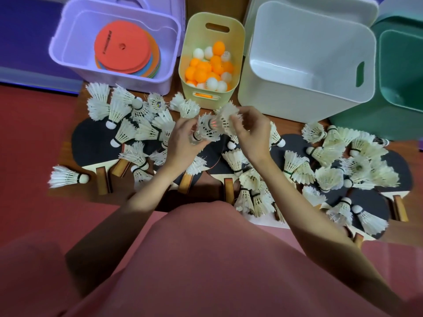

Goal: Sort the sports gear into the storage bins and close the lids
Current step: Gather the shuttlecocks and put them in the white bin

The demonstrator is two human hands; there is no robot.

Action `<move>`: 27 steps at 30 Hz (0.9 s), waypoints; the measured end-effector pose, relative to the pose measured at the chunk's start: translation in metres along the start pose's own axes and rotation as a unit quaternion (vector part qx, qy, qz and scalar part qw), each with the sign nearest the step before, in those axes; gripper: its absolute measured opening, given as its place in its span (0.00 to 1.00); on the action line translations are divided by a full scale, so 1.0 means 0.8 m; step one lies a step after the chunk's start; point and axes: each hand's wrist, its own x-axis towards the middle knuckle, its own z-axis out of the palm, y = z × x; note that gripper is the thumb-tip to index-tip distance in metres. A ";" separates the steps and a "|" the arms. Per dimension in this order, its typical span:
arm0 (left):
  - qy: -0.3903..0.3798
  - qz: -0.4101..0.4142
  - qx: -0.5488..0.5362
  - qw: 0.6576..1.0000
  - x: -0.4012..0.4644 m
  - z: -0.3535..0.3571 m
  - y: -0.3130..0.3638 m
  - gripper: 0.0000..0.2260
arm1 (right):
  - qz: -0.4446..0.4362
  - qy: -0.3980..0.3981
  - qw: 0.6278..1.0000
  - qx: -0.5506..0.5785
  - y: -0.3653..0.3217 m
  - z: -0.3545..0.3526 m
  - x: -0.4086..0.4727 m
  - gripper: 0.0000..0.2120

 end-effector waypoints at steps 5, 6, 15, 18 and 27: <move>-0.013 -0.008 -0.045 0.999 -0.004 0.001 0.001 0.24 | -0.015 -0.043 0.999 -0.024 -0.001 0.004 -0.010 0.09; -0.012 -0.013 -0.056 0.998 -0.005 0.000 0.000 0.23 | -0.030 -0.035 0.998 -0.044 0.000 0.001 -0.011 0.10; -0.011 -0.118 -0.162 0.980 -0.029 -0.017 -0.007 0.21 | -0.081 -0.298 0.877 -0.369 0.068 -0.024 -0.029 0.15; -0.004 -0.109 -0.164 0.980 -0.038 -0.021 -0.004 0.15 | -0.089 -0.322 0.848 -0.411 0.072 -0.018 -0.036 0.11; -0.020 -0.098 -0.150 0.984 -0.049 -0.037 -0.009 0.21 | -0.086 -0.144 0.931 -0.323 0.023 -0.032 -0.046 0.04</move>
